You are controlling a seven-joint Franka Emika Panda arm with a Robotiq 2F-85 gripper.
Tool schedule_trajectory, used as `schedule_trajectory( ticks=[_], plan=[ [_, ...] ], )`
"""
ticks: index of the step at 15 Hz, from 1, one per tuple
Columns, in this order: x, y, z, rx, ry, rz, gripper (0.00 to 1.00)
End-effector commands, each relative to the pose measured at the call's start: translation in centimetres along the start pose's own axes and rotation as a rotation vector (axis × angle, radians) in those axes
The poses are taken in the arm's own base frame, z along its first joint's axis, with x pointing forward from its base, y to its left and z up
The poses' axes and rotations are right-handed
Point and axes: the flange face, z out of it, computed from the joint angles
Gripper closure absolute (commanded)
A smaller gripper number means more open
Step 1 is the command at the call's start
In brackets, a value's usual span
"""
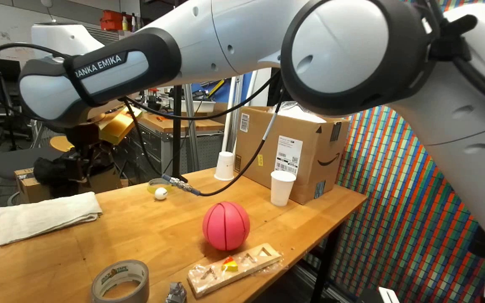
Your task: Move the seal tape and pick up the white ball and put it in the cup, then pick up the red ball and place it on the seal tape
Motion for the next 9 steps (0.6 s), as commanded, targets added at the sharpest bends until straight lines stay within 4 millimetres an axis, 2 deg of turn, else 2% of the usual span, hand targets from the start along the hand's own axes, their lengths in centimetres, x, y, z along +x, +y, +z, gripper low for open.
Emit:
schedule_trajectory(
  ticks=[1, 4, 9],
  plan=[
    [-0.5, 4.3, 1.1, -0.008, 0.002, 0.031, 0.00],
    [-1.6, 6.9, 2.8, -0.016, -0.009, 0.060, 0.00],
    [-3.2, 9.6, 6.1, -0.022, -0.031, 0.097, 0.00]
  ],
)
